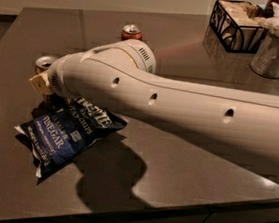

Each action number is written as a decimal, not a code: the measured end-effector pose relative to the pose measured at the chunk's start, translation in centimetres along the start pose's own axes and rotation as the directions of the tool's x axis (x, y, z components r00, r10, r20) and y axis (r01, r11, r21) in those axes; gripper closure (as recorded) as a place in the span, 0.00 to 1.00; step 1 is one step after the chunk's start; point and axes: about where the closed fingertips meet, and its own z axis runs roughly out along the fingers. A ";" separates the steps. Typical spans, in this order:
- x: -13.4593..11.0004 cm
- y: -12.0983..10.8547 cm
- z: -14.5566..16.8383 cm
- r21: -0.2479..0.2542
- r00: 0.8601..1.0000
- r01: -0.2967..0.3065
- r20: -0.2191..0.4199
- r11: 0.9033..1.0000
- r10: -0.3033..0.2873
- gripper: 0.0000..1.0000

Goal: Move orange can near blue chip bag

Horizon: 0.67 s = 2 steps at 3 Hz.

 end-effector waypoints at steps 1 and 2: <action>0.3 0.0 -0.3 -0.001 1.000 0.016 0.015 1.000 -0.016 0.15; 0.3 -0.2 -0.4 0.001 0.999 0.026 0.035 1.000 -0.026 0.00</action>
Offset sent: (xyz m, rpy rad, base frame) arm 0.0024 -0.0135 -0.0066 0.0298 -0.0536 0.0148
